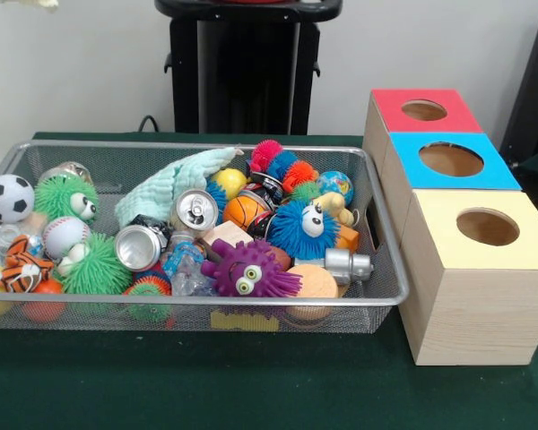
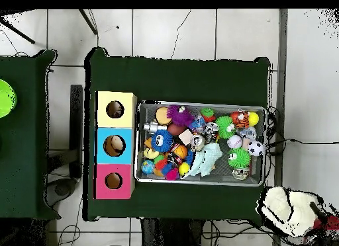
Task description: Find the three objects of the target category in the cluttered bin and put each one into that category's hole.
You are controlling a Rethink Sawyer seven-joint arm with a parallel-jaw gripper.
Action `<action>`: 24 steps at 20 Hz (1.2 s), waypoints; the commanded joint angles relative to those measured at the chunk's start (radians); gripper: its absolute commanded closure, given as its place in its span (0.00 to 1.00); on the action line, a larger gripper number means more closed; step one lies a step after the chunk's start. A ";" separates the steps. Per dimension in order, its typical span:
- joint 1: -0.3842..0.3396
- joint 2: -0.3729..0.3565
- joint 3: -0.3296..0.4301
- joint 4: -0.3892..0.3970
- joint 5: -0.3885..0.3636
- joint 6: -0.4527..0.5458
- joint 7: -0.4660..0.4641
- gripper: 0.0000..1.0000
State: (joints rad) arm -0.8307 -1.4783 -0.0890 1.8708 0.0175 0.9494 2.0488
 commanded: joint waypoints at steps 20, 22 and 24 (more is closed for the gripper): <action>-0.009 0.317 0.264 -0.011 0.081 -0.239 -0.110 0.00; -0.027 0.333 0.276 -0.032 0.078 -0.218 -0.130 0.00; -0.058 0.336 0.292 -0.044 0.078 -0.224 -0.173 0.00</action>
State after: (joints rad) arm -0.8579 -1.2082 0.0821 1.8284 0.0689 0.7637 2.0488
